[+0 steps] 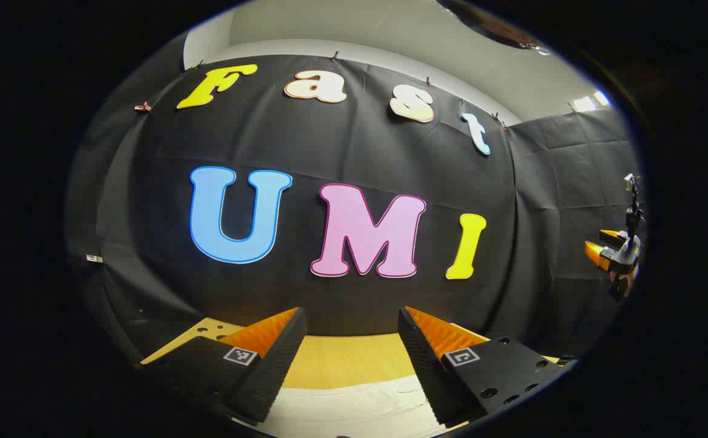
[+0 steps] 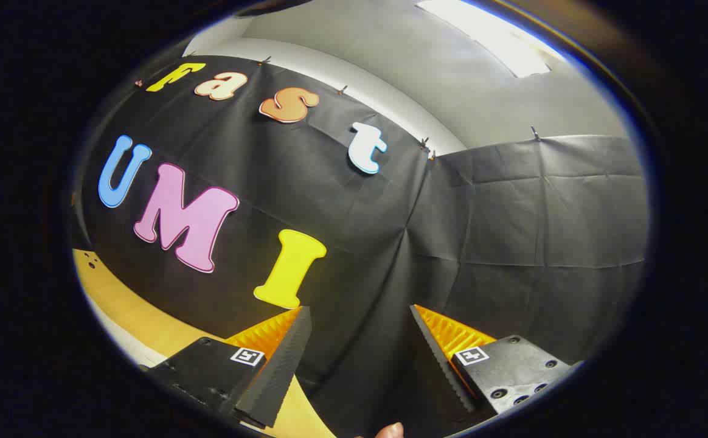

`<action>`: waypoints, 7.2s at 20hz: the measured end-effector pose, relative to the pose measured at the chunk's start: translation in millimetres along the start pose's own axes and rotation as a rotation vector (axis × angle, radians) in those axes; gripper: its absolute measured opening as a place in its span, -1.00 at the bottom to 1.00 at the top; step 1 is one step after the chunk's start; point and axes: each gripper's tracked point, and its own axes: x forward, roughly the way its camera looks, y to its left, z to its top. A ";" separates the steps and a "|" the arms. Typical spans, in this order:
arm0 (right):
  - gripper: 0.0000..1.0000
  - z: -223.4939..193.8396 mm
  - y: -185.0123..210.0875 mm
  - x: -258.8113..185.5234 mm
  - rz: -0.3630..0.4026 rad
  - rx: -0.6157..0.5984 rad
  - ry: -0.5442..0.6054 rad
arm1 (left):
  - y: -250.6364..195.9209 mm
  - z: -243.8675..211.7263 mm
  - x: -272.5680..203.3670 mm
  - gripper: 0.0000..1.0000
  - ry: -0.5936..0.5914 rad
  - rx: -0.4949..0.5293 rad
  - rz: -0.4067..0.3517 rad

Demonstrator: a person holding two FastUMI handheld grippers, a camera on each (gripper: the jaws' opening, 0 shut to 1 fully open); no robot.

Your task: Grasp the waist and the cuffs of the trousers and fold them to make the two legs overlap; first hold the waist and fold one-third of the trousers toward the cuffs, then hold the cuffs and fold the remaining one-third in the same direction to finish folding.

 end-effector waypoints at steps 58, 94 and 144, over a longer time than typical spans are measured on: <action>0.92 -250.3 273.0 -210.9 0.940 -0.781 0.333 | 291.0 -349.6 -175.9 0.19 1.009 1.303 -0.392; -0.87 -287.7 323.2 -189.9 1.129 -0.871 0.413 | 291.5 -332.2 -148.2 -0.89 1.005 1.096 -0.243; 0.91 -342.2 399.1 -1.9 0.856 -0.928 0.421 | 349.0 -343.0 50.2 0.94 0.935 1.378 -0.116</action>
